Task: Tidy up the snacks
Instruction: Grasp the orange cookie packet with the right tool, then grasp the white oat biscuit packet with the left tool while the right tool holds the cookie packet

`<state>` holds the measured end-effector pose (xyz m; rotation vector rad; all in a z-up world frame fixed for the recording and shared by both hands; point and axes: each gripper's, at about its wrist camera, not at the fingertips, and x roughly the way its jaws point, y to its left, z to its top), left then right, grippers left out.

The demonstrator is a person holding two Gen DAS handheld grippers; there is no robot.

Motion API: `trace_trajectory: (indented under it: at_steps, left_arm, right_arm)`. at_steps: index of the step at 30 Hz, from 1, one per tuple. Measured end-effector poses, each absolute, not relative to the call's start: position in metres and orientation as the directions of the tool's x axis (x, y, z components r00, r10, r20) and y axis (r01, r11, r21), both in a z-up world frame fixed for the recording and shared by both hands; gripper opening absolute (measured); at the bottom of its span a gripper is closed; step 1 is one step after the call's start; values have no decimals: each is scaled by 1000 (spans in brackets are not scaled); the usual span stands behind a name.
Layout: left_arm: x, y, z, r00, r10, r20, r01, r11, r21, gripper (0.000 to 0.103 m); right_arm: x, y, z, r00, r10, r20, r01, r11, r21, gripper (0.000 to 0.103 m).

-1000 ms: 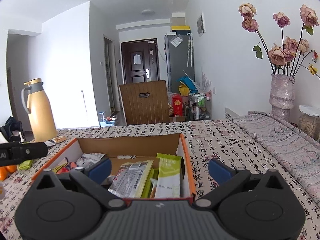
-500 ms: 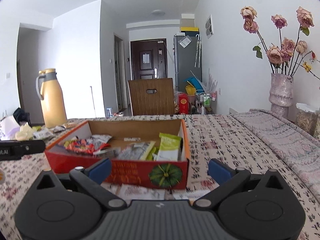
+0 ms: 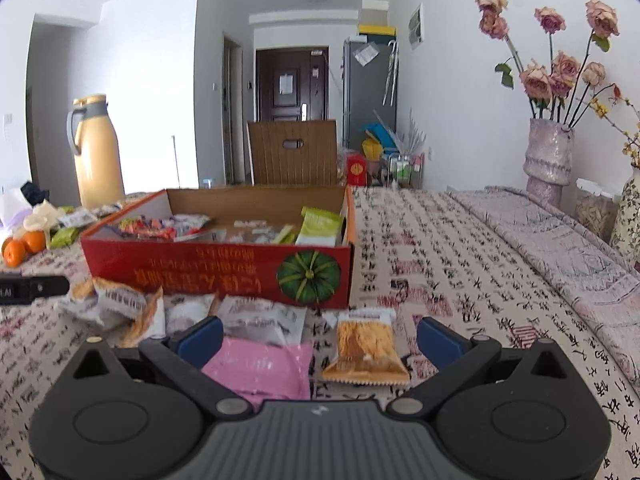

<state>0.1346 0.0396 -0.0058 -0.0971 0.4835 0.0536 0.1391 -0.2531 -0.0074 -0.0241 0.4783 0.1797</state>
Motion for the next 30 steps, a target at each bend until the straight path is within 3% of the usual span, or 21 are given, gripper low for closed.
trace_trajectory:
  at_steps: [11, 16, 20, 22, 26, 30]
  left_arm:
    - [145, 43, -17, 871, 6, -491, -72, 991, -115, 103]
    - [146, 41, -19, 868, -2, -496, -62, 992, -113, 103]
    - [146, 42, -19, 867, -11, -498, -59, 990, -125, 103]
    - [147, 42, -20, 864, -21, -502, -49, 991, -127, 103]
    - [147, 41, -20, 865, -22, -501, -49, 991, -127, 103]
    - [147, 42, -20, 864, -21, -504, -51, 990, -129, 103]
  right_arm:
    - [173, -264, -14, 837, 123, -533, -96, 992, 78, 103]
    - [193, -263, -17, 822, 101, -561, -75, 995, 70, 96]
    - [211, -264, -25, 786, 68, -615, -49, 998, 47, 73]
    - [218, -265, -31, 768, 62, -638, -44, 998, 44, 69]
    - [225, -266, -38, 739, 69, -670, -44, 998, 54, 41]
    - [224, -264, -41, 743, 65, -666, -48, 998, 44, 40]
